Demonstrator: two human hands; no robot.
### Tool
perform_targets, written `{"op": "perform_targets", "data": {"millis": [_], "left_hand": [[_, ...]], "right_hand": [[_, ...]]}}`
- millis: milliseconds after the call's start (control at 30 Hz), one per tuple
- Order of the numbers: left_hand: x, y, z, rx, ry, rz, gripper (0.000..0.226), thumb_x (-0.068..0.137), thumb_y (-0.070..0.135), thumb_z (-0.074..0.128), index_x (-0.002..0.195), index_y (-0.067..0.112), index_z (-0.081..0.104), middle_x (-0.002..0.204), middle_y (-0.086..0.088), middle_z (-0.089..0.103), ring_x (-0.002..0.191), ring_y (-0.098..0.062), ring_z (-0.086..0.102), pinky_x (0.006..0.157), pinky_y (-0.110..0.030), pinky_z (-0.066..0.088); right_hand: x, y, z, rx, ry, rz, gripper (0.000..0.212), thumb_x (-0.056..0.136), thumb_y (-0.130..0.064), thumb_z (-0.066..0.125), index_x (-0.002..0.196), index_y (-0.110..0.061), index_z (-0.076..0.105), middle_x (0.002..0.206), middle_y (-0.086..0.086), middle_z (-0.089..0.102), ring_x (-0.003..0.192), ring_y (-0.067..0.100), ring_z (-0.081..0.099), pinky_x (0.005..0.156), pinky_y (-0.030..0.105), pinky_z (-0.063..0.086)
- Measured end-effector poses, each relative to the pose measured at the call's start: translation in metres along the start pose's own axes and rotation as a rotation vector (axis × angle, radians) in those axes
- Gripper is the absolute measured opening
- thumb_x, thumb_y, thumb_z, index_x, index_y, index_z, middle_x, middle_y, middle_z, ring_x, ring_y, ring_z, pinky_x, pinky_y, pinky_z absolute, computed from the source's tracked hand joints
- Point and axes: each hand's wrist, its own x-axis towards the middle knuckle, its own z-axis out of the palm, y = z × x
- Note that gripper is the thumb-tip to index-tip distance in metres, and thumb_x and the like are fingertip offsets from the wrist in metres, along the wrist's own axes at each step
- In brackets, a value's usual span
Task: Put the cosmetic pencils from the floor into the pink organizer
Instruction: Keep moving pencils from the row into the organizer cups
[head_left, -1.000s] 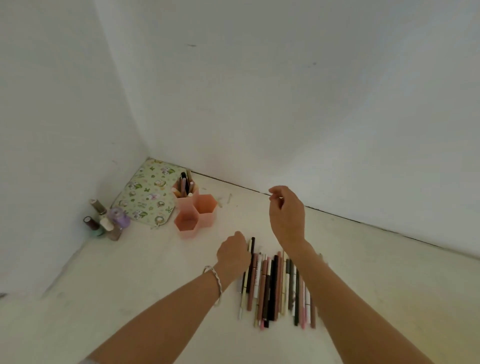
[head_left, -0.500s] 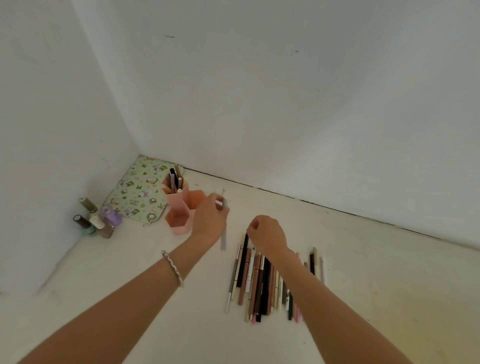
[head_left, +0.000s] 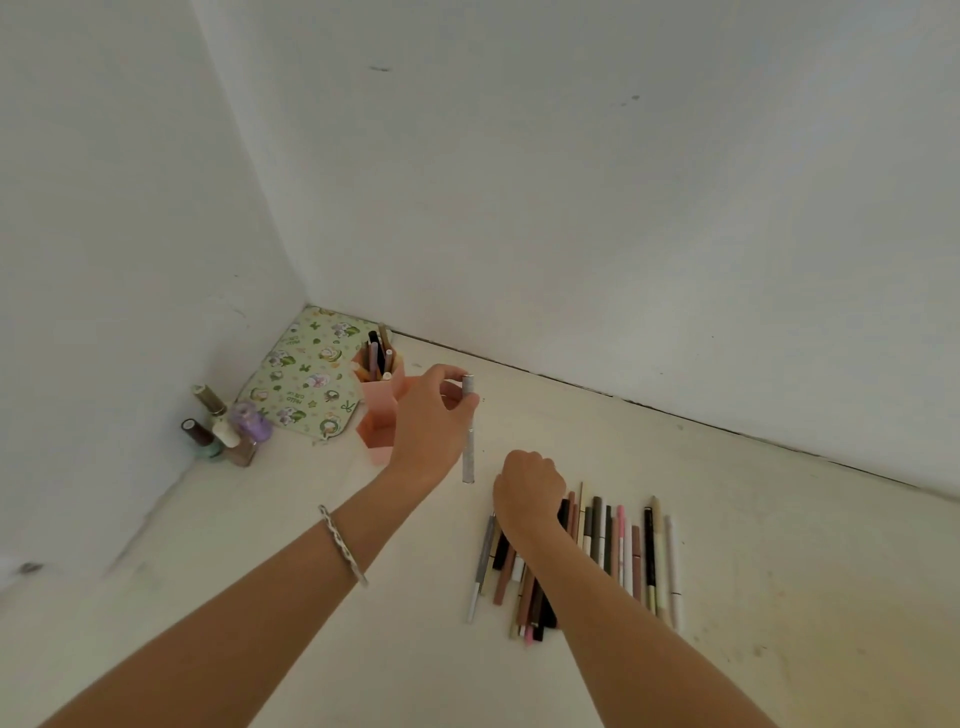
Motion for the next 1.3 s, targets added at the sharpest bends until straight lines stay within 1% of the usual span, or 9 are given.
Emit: {"op": "perform_targets", "data": {"millis": [233,367,433,533,700,867,967,1133,1300], "left_hand": [[-0.003,0.004,-0.006,0.005,0.013,0.026,0.016,0.091,0.014,0.066,0.104,0.021,0.061,0.081,0.010,0.062,0.084,-0.014,0.062,0.076,-0.019,0.051],[0.006,0.013,-0.021,-0.039,0.086,0.044,0.021,0.090,0.013,0.066,0.111,0.015,0.062,0.083,0.008,0.063,0.078,-0.010,0.062,0.073,-0.026,0.056],[0.011,0.021,-0.029,-0.092,0.140,0.051,0.023,0.091,0.013,0.066,0.113,0.014,0.062,0.086,0.008,0.063,0.078,-0.008,0.062,0.072,-0.030,0.059],[0.025,0.036,-0.045,-0.132,0.281,0.131,0.021,0.090,0.015,0.067,0.110,0.017,0.062,0.085,0.013,0.063,0.075,-0.001,0.061,0.067,-0.013,0.053],[0.058,0.043,-0.086,-0.177,0.523,0.210,0.033,0.092,0.014,0.062,0.124,0.019,0.056,0.092,0.005,0.064,0.081,-0.004,0.062,0.075,-0.011,0.050],[0.071,0.018,-0.096,-0.048,0.510,0.250,0.024,0.091,0.004,0.059,0.114,0.012,0.059,0.099,-0.010,0.065,0.086,-0.014,0.060,0.073,-0.009,0.048],[0.070,0.001,-0.095,0.012,0.416,0.217,0.022,0.091,0.003,0.059,0.111,0.013,0.059,0.100,-0.009,0.064,0.089,-0.017,0.062,0.081,-0.025,0.055],[0.074,-0.025,-0.096,0.367,0.280,0.142,0.023,0.094,0.024,0.057,0.113,0.015,0.068,0.115,-0.005,0.065,0.113,-0.023,0.054,0.100,-0.035,0.040],[0.078,-0.014,-0.121,0.191,0.410,0.149,0.028,0.098,0.015,0.045,0.123,0.017,0.058,0.114,-0.004,0.061,0.109,-0.021,0.055,0.096,-0.040,0.046]], "right_hand": [[0.001,-0.004,-0.007,0.315,0.073,0.077,0.025,0.085,-0.014,0.052,0.061,-0.015,0.044,0.061,-0.004,0.048,0.056,0.014,0.046,0.048,0.023,0.032],[0.013,-0.003,-0.045,0.599,0.124,0.102,0.026,0.083,-0.025,0.060,0.060,-0.012,0.055,0.053,-0.001,0.047,0.046,0.016,0.044,0.047,0.022,0.033],[0.018,-0.003,-0.072,0.738,0.154,0.088,0.025,0.082,-0.024,0.062,0.062,-0.010,0.057,0.055,0.002,0.050,0.049,0.016,0.045,0.052,0.025,0.038],[0.022,-0.006,-0.112,0.912,0.234,0.032,0.016,0.082,-0.020,0.065,0.078,-0.005,0.063,0.066,0.000,0.062,0.056,0.013,0.053,0.053,0.022,0.044],[0.011,-0.019,-0.150,1.231,0.569,-0.114,0.025,0.091,-0.011,0.057,0.112,-0.020,0.048,0.076,-0.001,0.062,0.052,0.001,0.051,0.048,0.013,0.042],[0.005,-0.038,-0.156,1.253,0.741,-0.186,0.020,0.093,-0.013,0.053,0.112,-0.019,0.053,0.079,-0.005,0.062,0.063,0.000,0.055,0.061,0.014,0.044],[0.005,-0.052,-0.153,1.241,0.763,-0.241,0.017,0.094,-0.013,0.054,0.110,-0.020,0.053,0.085,-0.012,0.061,0.072,0.001,0.057,0.067,0.015,0.046],[0.004,-0.074,-0.148,1.244,0.782,-0.336,0.017,0.094,-0.012,0.056,0.109,-0.019,0.053,0.086,-0.013,0.062,0.076,0.003,0.059,0.072,0.012,0.046],[0.009,-0.102,-0.146,1.244,0.789,-0.429,0.019,0.095,-0.014,0.055,0.109,-0.026,0.052,0.090,-0.016,0.061,0.082,0.004,0.060,0.075,0.015,0.047]]}}
